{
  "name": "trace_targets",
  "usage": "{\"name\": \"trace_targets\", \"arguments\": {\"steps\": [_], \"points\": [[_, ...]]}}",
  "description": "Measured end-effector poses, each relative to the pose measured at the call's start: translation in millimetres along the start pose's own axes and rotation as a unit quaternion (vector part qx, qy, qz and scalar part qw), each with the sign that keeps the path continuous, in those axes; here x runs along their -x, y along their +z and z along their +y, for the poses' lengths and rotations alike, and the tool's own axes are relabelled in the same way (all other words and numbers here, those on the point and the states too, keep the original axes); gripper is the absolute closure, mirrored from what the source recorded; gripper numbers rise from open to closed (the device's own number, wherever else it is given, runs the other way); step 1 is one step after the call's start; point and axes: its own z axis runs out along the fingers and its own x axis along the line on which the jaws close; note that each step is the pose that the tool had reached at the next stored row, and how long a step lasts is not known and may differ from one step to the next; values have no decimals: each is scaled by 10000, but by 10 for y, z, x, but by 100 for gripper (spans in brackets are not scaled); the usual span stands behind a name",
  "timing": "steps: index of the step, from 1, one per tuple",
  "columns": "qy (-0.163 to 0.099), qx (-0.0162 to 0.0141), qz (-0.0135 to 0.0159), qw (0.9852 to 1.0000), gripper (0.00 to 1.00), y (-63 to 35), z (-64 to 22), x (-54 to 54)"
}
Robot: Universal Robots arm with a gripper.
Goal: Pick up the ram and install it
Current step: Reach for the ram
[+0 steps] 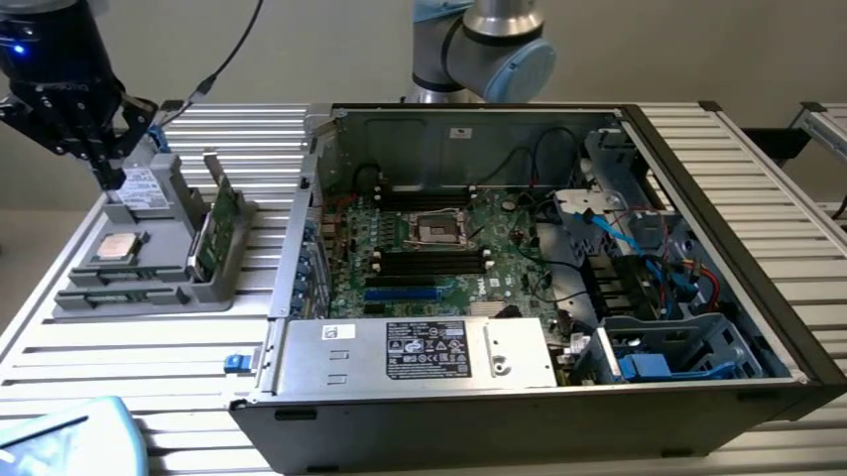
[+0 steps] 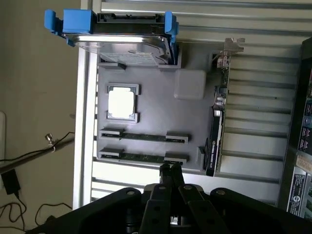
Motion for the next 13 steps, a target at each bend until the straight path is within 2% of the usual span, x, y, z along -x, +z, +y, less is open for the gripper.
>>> {"name": "trace_targets", "arguments": {"steps": [2,5,11,13], "points": [[-29,-33,15,10000,89,6,1,-17],[-78,-64,35,9999,89,17,3,-37],[-174,-87,47,9998,89,50,9,-114],[-173,-89,28,9998,89,67,16,-194]]}}
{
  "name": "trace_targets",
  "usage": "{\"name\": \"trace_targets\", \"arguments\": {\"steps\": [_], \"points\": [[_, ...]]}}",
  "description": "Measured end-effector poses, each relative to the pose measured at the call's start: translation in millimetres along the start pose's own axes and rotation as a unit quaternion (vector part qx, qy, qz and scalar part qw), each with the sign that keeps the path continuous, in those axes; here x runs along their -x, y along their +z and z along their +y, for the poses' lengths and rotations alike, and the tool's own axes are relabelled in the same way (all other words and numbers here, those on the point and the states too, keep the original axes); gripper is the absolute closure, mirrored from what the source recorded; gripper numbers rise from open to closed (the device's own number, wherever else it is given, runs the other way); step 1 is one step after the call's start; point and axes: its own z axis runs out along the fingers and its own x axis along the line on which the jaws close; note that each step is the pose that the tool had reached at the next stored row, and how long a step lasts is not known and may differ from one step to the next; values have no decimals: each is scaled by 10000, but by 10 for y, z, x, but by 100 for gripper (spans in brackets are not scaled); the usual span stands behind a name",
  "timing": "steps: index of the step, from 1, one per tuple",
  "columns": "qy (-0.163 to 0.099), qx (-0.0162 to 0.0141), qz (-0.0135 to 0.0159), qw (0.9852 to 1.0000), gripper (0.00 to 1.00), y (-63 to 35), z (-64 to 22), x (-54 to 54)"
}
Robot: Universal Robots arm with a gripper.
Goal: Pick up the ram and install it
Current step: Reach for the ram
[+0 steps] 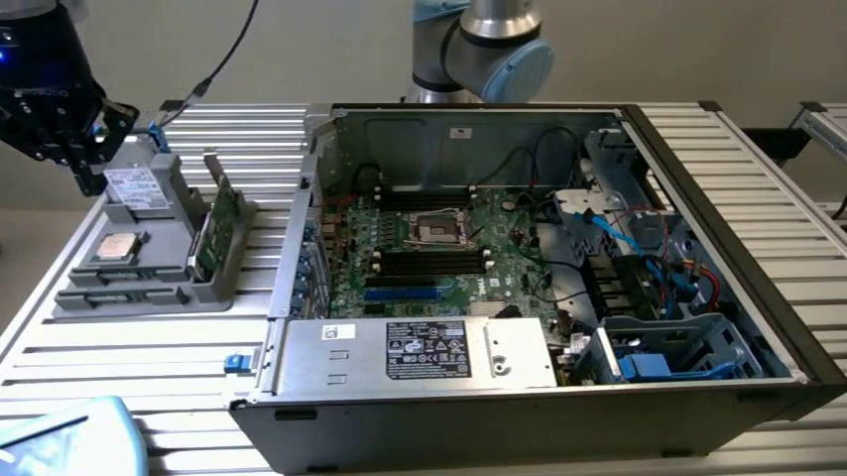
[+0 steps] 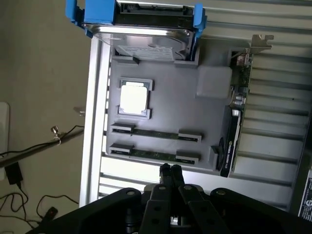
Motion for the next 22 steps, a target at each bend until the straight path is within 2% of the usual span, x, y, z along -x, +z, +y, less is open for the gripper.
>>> {"name": "trace_targets", "arguments": {"steps": [5,7,8,9,10,12,13,14,22], "points": [[7,1,-7,10000,89,39,17,-129],[13,14,-8,10000,89,47,15,-138],[14,35,-12,10000,89,50,13,-139],[12,72,-20,10000,89,52,10,-140],[8,132,-33,9999,89,53,7,-140],[-3,272,-59,9996,89,56,0,-140],[-5,327,-67,9994,89,59,-3,-141],[-2,335,-68,9994,89,62,-9,-145],[12,338,-60,9994,89,84,-91,-167]]}}
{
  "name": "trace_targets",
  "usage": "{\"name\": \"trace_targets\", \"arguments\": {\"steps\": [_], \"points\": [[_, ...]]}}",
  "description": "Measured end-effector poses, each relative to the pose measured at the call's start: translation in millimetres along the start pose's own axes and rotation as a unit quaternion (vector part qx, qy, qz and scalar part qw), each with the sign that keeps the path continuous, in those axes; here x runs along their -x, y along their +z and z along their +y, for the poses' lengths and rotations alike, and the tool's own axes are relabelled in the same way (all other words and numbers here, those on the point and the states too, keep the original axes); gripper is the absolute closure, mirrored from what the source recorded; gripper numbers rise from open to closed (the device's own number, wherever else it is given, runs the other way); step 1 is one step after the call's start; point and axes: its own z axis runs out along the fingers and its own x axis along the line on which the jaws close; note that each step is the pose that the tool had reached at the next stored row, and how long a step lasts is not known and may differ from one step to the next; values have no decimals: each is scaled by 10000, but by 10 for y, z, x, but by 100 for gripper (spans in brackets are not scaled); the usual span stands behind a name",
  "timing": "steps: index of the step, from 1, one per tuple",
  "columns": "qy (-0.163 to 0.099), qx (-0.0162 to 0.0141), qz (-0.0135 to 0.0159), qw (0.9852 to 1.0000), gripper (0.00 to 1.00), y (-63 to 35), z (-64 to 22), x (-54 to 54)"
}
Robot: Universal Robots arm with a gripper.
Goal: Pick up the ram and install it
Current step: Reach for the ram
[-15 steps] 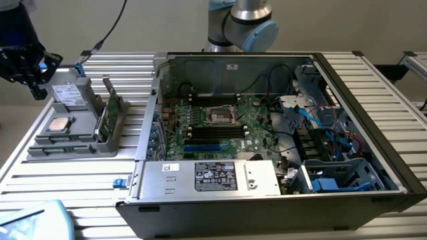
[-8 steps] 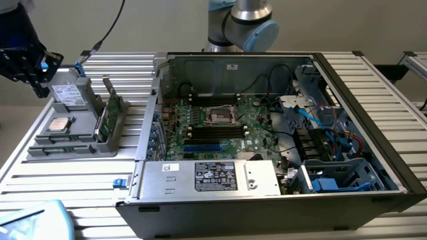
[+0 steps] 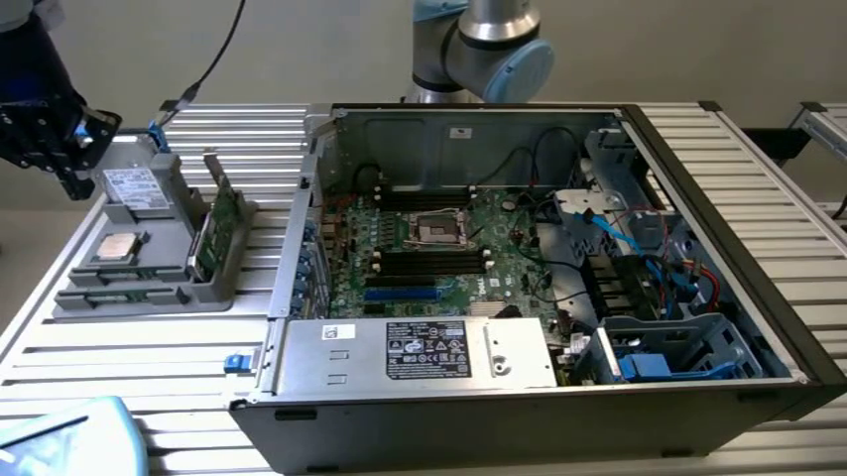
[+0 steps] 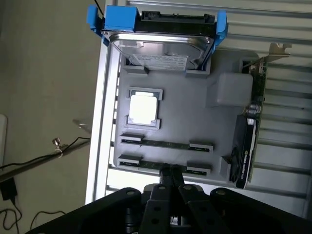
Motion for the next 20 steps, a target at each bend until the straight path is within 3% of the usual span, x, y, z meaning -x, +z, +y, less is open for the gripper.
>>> {"name": "trace_targets", "arguments": {"steps": [8,20], "points": [[0,1,29,10000,89,4,-150,-14],[-2,2,50,10000,89,4,-213,142]]}}
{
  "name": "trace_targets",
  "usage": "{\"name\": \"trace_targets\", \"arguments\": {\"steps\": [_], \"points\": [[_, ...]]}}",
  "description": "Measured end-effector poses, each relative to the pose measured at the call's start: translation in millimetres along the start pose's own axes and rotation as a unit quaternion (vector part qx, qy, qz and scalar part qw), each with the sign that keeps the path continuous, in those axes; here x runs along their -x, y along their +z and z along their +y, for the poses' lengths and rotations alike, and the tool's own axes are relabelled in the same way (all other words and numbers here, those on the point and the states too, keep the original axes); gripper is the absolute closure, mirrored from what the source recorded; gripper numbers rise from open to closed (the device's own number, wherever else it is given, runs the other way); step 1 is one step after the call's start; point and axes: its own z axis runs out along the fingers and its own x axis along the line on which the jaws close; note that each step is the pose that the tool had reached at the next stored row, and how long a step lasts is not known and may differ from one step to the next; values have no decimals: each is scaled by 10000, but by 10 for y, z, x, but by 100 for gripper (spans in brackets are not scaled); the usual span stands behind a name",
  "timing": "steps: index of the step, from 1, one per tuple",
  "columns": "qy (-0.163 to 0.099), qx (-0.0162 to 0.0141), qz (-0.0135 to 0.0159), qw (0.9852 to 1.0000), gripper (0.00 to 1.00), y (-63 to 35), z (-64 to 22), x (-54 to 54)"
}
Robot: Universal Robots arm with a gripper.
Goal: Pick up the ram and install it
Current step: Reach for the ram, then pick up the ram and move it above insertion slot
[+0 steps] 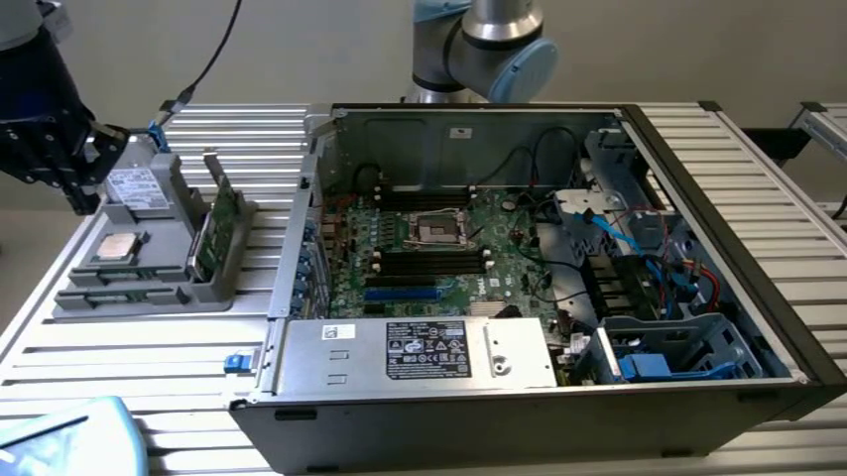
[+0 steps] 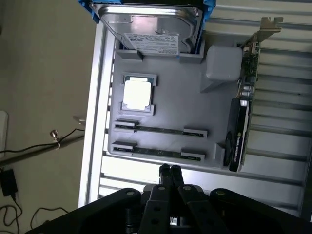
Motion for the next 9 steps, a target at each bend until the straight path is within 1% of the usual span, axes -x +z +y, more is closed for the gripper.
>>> {"name": "trace_targets", "arguments": {"steps": [9], "points": [[1,0,2,10000,89,0,0,1]]}}
